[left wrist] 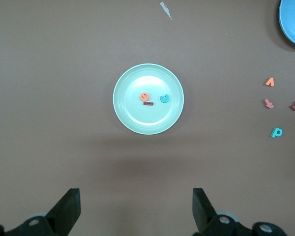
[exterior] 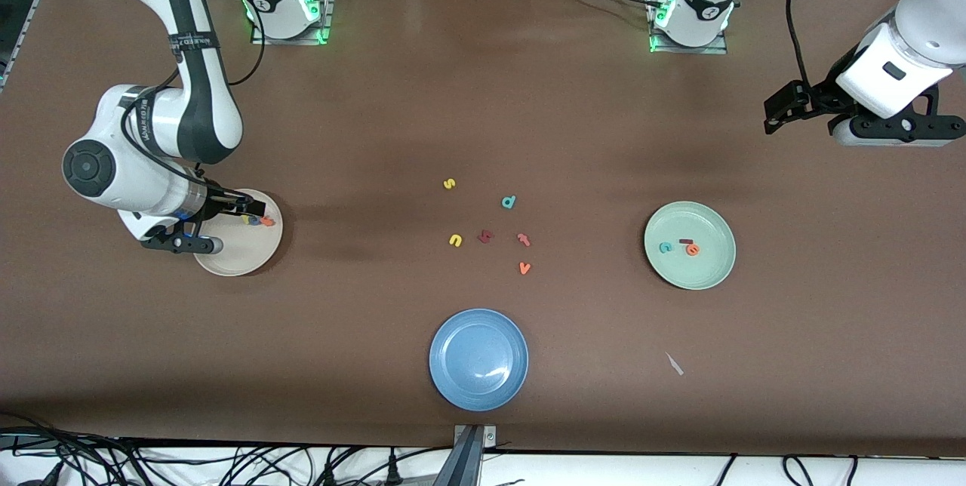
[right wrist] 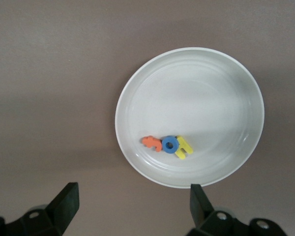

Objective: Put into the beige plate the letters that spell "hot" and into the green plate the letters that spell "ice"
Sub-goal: 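Place the blue o on the beige plate with the right gripper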

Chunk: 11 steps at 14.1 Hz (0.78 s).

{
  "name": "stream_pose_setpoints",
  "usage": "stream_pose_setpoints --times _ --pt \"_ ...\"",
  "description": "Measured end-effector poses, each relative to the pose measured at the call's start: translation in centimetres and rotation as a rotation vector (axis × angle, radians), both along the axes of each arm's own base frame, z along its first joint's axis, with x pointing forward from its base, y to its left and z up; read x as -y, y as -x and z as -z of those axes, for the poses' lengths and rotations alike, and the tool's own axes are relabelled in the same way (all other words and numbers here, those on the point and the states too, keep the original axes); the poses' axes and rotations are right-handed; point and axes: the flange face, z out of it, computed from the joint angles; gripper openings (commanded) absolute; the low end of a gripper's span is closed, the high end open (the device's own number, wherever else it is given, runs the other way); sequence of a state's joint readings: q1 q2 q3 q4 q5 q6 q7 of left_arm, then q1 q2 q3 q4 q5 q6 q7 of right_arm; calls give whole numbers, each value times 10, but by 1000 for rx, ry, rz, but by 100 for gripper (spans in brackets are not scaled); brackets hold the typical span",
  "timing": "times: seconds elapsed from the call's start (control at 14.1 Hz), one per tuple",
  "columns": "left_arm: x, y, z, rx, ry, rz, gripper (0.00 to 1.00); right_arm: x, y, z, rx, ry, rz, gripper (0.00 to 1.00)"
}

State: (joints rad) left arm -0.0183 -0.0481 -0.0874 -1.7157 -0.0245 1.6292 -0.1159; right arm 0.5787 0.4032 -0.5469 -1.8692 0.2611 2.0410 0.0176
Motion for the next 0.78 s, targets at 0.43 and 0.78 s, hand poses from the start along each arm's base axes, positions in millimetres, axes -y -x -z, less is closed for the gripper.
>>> stream_pose_setpoints --times 0.43,0.78 --pt "0 -1 -5 10 1 0 100 -56 -5 -21 -47 19 79 100" --pt "0 -1 -5 11 1 -1 100 -54 -14 -64 -21 6 26 100"
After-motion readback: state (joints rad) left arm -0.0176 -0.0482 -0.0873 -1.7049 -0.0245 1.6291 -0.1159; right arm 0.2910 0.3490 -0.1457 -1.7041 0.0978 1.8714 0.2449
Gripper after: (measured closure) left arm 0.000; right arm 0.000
